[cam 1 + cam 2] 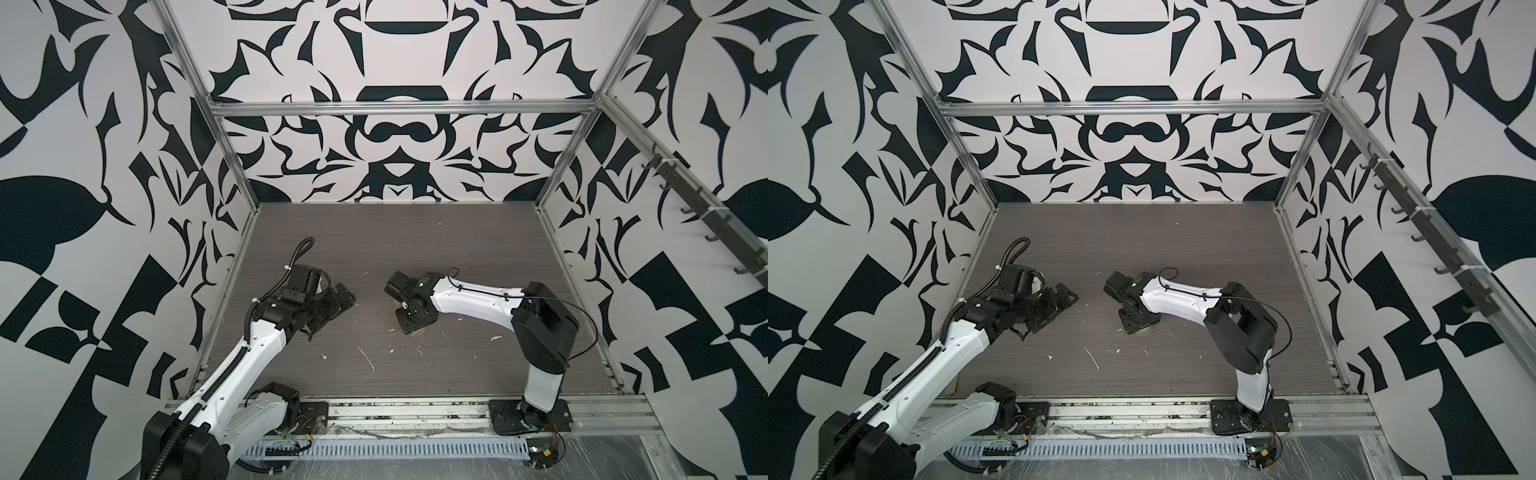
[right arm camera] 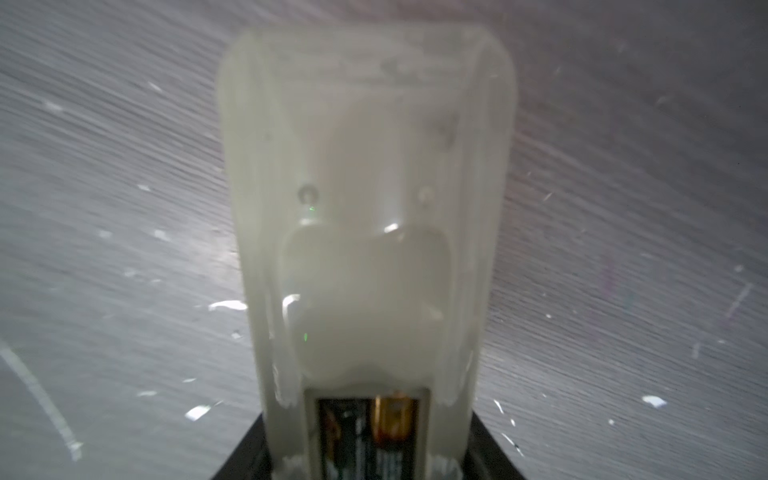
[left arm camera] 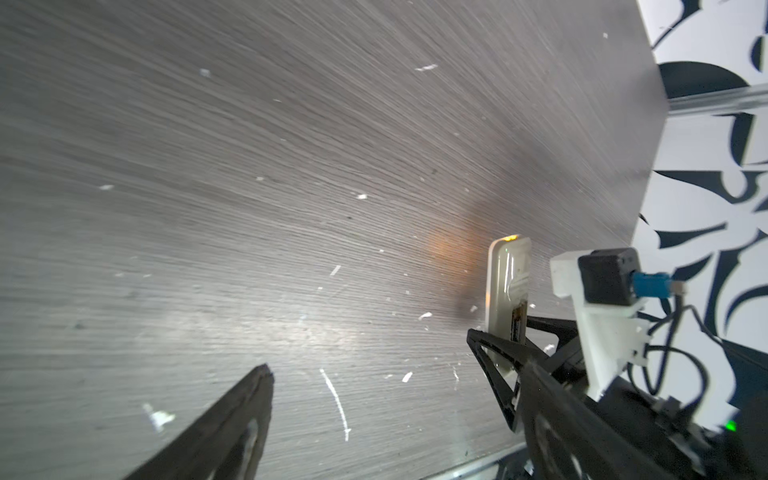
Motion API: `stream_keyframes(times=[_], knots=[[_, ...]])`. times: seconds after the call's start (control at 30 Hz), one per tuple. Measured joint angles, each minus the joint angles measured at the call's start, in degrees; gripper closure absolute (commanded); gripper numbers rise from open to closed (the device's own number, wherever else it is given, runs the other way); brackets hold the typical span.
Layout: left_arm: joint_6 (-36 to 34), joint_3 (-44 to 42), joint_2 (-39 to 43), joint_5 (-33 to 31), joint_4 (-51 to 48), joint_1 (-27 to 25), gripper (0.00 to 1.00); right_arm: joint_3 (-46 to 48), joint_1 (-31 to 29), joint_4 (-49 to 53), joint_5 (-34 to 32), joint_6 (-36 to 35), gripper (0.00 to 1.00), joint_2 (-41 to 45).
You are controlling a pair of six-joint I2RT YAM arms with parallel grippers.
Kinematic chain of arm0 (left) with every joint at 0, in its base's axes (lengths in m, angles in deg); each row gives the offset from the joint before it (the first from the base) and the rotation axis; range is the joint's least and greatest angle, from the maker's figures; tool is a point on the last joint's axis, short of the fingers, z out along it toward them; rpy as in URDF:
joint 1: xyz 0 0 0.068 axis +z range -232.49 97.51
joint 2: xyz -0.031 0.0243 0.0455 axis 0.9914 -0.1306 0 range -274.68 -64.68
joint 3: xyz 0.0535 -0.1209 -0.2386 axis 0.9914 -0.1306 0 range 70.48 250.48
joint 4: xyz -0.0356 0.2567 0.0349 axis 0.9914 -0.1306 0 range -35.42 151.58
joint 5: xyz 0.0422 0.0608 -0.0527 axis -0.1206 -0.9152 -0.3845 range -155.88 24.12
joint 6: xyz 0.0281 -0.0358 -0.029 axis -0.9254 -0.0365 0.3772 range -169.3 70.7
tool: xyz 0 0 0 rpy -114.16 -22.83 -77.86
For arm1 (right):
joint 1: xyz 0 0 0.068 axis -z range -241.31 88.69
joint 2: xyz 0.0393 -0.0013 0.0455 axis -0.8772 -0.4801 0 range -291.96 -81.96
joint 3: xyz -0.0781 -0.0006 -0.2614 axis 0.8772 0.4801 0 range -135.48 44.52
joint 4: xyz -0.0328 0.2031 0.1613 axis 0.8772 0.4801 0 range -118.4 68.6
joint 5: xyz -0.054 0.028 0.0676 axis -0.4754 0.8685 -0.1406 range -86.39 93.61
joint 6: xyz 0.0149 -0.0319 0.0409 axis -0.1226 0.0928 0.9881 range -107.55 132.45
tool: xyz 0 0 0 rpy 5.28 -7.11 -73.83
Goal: Load the batteries into the remote control
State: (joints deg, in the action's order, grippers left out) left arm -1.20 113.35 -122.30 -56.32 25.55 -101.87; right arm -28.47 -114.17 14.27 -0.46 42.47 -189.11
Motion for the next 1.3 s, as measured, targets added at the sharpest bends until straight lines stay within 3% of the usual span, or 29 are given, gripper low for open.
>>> stream_keyframes(times=[0.33, 0.73, 1.1, 1.3], knots=[[-0.9, 1.2, -1.2, -2.8, -5.6, 3.3, 0.05, 1.9, 0.0, -2.8, 0.0, -0.5, 0.74, -1.6], [0.5, 1.5, -1.1, -7.3, -9.7, 5.6, 0.05, 4.9, 0.0, -6.2, 0.4, -1.0, 0.50, 0.4], [-0.7, 4.2, 0.6, -8.9, -16.5, 14.9, 0.05, 6.8, 0.0, -6.2, 1.5, -3.5, 0.29, 2.8], [-2.5, 5.2, 0.9, -9.3, -20.7, 21.4, 0.05, 7.0, 0.0, -5.4, 1.7, -5.1, 0.07, 6.7]])
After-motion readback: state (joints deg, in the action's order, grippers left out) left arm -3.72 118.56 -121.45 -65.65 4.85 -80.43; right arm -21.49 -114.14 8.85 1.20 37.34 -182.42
